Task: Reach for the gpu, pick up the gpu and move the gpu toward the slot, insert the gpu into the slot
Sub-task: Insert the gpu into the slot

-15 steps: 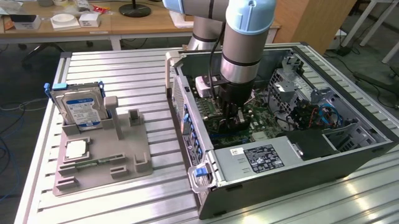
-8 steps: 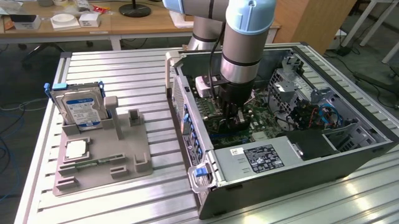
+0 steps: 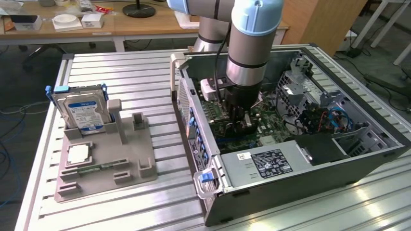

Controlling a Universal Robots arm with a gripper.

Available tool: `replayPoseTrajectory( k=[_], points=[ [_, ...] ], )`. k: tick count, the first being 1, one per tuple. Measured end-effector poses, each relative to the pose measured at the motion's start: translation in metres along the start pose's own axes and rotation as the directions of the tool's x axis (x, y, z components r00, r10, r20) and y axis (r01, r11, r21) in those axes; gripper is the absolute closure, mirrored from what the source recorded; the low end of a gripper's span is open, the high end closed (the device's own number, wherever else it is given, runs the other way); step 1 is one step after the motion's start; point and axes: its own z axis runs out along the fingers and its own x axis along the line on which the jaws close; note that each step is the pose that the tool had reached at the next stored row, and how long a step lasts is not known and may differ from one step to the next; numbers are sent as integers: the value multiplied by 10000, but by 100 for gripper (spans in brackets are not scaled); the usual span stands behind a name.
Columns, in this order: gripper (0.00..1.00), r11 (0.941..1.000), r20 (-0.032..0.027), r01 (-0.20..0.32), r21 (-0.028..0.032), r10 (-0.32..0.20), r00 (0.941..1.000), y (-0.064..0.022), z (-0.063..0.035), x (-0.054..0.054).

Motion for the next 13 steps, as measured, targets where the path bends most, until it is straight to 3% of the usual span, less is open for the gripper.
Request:
replayPoseTrajectory(
  k=[13],
  points=[
    [73,10000,-6,-7,1,7,10000,34,26,0]
  ],
)
